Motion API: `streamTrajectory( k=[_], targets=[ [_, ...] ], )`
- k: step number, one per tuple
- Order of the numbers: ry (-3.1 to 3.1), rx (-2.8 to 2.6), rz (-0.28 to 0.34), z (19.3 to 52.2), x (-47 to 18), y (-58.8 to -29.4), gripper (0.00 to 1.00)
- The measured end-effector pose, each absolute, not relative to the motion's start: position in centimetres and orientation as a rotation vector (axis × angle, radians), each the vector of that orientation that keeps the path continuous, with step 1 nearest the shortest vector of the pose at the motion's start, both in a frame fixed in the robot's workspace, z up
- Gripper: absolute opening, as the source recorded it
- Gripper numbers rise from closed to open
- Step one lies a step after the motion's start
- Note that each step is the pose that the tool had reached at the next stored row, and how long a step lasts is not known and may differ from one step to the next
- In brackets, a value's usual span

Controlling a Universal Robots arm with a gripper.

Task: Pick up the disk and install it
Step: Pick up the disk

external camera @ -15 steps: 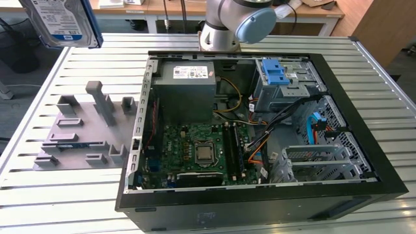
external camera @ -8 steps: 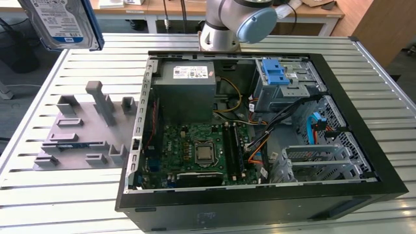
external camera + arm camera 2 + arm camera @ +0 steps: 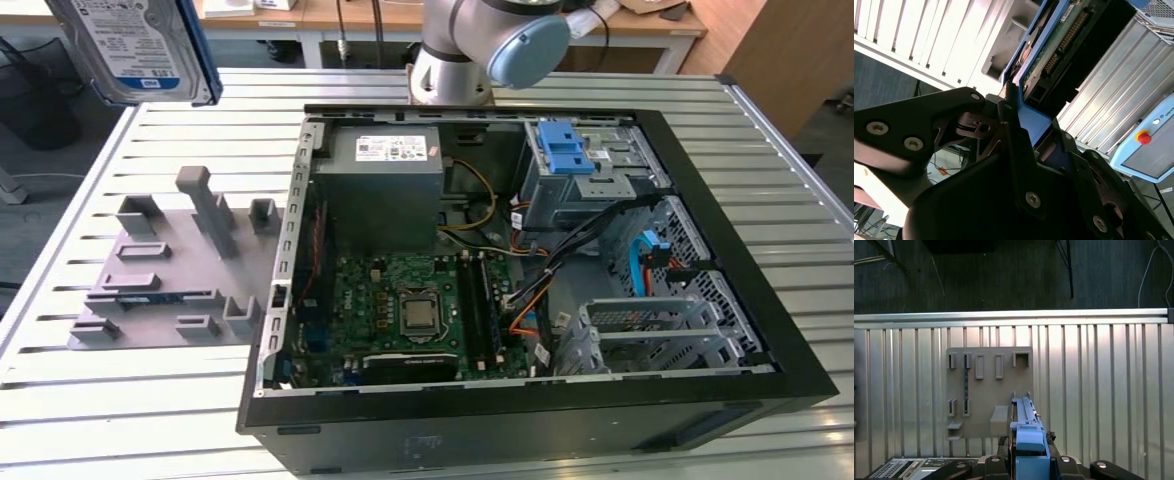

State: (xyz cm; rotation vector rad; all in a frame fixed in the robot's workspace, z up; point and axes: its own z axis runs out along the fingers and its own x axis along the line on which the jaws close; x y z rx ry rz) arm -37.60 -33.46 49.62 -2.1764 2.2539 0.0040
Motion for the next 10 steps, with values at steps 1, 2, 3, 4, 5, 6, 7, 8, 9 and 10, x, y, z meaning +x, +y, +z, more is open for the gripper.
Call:
streamTrajectory(
  k=[1,2,3,4,5,6,7,8,9,10],
  targets=[
    [2.254,-2.176,0.004,49.62,-37.48,-33.48,0.36],
    [2.254,-2.176,0.004,49.62,-37.37,-33.51,0.36],
    [2.254,-2.176,0.004,49.62,-37.25,-33.55,0.36],
    [2.254,-2.176,0.004,49.62,-37.15,-33.58,0.36],
    [2.254,-2.176,0.004,49.62,-37.04,-33.62,0.36],
    [2.254,-2.176,0.004,49.62,-36.93,-33.67,0.36],
    [2.254,-2.176,0.004,49.62,-36.84,-33.73,0.36],
    [2.254,-2.176,0.004,49.62,-36.77,-33.81,0.36],
    [2.254,-2.176,0.004,49.62,-36.69,-33.89,0.36],
    [2.254,-2.176,0.004,49.62,-36.61,-33.97,0.36]
  ],
)
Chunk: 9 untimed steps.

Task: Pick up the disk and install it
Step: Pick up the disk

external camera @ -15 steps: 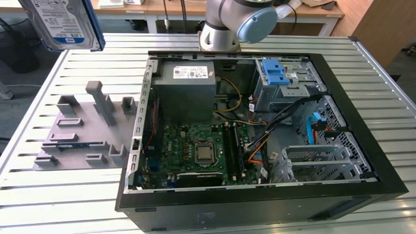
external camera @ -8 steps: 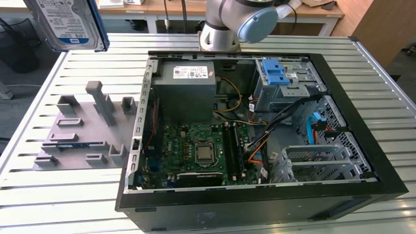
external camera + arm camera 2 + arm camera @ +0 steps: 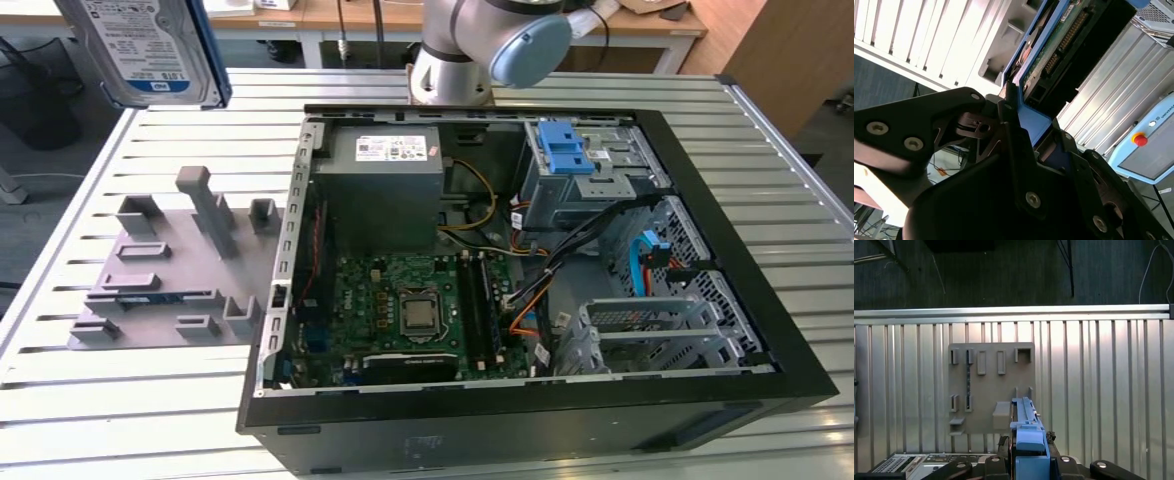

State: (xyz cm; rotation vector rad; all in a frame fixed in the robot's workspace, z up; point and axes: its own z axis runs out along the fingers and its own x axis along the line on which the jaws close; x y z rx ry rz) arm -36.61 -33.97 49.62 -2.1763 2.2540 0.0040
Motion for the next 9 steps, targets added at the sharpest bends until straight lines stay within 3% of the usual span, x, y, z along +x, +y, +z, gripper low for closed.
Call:
streamTrajectory(
  k=[9],
  targets=[
    [2.254,-2.176,0.004,49.62,-35.88,-34.74,0.36]
  ],
)
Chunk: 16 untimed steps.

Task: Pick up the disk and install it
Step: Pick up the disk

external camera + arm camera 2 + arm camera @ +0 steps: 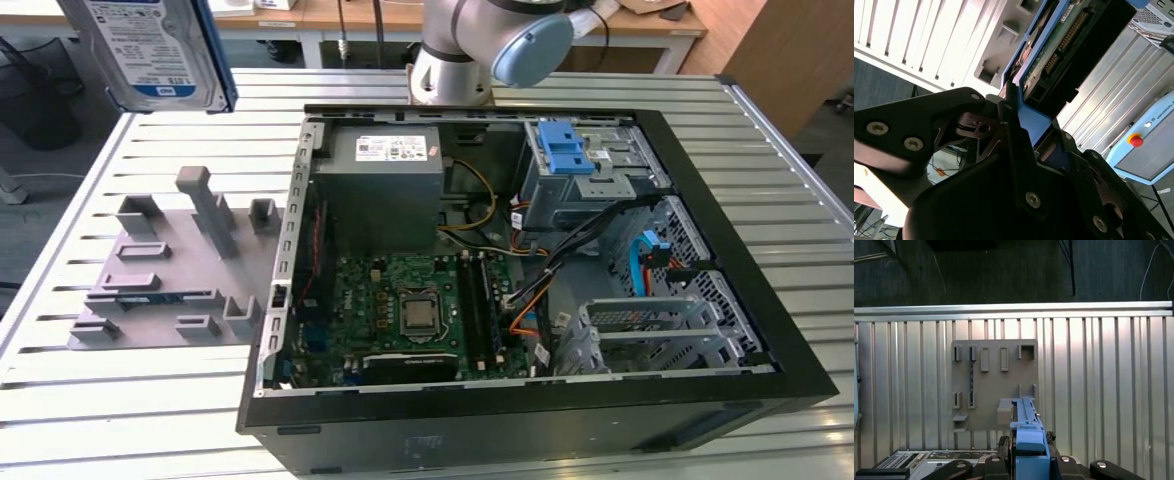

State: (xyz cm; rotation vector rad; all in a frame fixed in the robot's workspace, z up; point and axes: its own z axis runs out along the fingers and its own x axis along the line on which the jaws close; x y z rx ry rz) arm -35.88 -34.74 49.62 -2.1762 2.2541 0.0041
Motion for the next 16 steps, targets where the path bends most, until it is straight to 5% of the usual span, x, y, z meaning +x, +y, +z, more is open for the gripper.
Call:
streamTrajectory(
  k=[16],
  targets=[
    [2.254,-2.176,0.004,49.6,-34.1,-35.4,0.36]
  ],
)
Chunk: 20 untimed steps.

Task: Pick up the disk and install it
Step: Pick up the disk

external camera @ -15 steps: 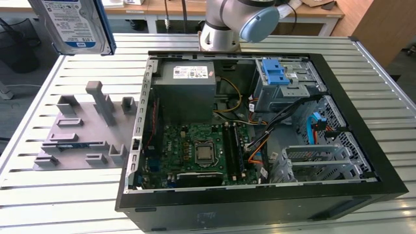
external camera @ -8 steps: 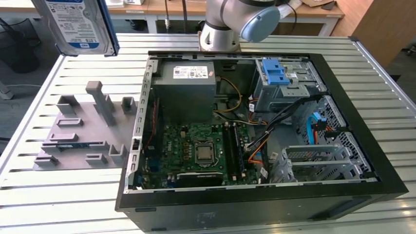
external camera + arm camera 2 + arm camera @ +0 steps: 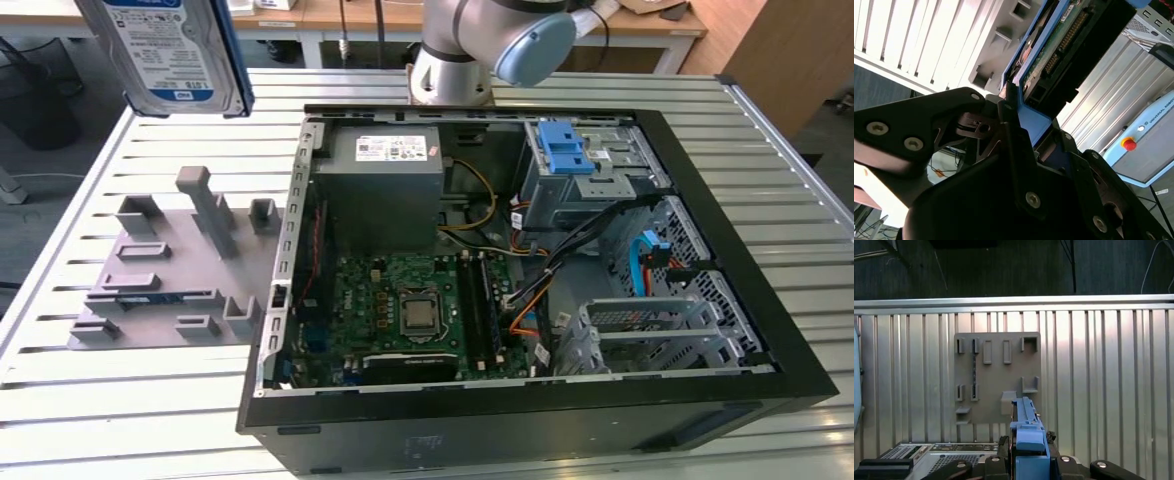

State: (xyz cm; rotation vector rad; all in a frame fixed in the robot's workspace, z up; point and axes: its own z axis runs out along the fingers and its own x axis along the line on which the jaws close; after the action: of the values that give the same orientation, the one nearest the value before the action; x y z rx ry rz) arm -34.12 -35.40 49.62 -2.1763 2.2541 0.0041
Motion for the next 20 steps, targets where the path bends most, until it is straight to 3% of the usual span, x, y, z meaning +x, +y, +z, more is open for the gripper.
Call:
streamTrajectory(
  k=[20],
  targets=[
    [2.254,-2.176,0.005,49.6,-31.7,-36.9,0.36]
  ],
)
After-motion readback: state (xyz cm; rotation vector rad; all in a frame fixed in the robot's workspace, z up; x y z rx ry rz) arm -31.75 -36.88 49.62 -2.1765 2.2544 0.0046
